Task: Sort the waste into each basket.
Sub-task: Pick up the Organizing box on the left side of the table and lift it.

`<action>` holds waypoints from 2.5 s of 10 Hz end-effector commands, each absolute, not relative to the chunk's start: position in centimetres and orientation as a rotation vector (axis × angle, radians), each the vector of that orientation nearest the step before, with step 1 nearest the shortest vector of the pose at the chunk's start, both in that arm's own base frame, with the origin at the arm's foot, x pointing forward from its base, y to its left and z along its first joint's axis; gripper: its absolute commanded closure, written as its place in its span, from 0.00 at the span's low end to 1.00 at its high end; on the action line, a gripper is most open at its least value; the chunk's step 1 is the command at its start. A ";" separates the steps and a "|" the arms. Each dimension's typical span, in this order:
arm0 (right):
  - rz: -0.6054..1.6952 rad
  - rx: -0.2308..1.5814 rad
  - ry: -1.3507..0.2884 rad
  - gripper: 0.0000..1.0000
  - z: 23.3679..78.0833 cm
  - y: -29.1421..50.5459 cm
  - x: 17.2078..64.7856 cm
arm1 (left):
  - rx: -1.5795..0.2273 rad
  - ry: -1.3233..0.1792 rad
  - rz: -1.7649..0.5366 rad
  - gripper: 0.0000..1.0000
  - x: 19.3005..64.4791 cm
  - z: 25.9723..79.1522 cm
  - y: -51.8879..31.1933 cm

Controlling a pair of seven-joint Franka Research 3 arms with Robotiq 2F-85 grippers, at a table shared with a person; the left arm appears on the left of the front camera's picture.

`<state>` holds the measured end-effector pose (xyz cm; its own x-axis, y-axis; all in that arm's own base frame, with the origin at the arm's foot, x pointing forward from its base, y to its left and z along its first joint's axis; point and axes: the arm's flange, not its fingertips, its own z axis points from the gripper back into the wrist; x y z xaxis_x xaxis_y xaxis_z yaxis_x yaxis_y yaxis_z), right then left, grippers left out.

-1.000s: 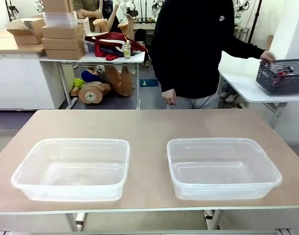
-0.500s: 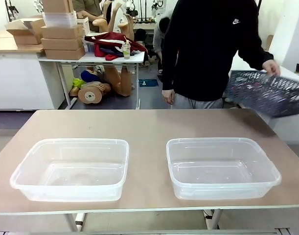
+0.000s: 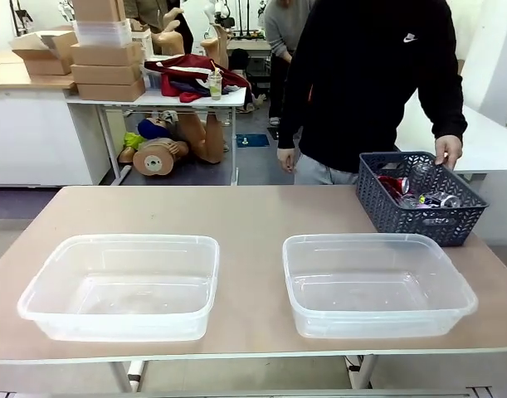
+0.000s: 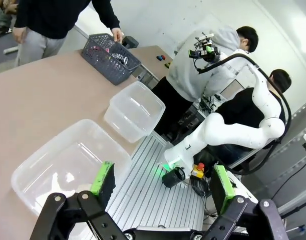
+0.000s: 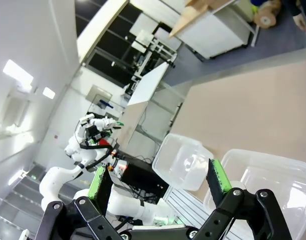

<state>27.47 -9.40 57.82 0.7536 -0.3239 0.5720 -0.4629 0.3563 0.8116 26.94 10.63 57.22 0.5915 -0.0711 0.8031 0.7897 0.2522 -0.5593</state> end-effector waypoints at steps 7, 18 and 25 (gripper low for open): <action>0.441 0.888 -0.383 0.00 63.1 11.8 33.6 | -0.475 -0.287 -1.028 0.00 23.9 61.5 9.0; 0.498 0.588 -0.027 0.00 55.4 34.3 33.6 | -0.243 -0.340 -0.691 0.00 28.0 53.4 -1.4; 0.280 0.297 0.110 0.00 45.9 43.0 32.6 | -0.113 -0.246 -0.444 0.00 33.7 48.8 -1.6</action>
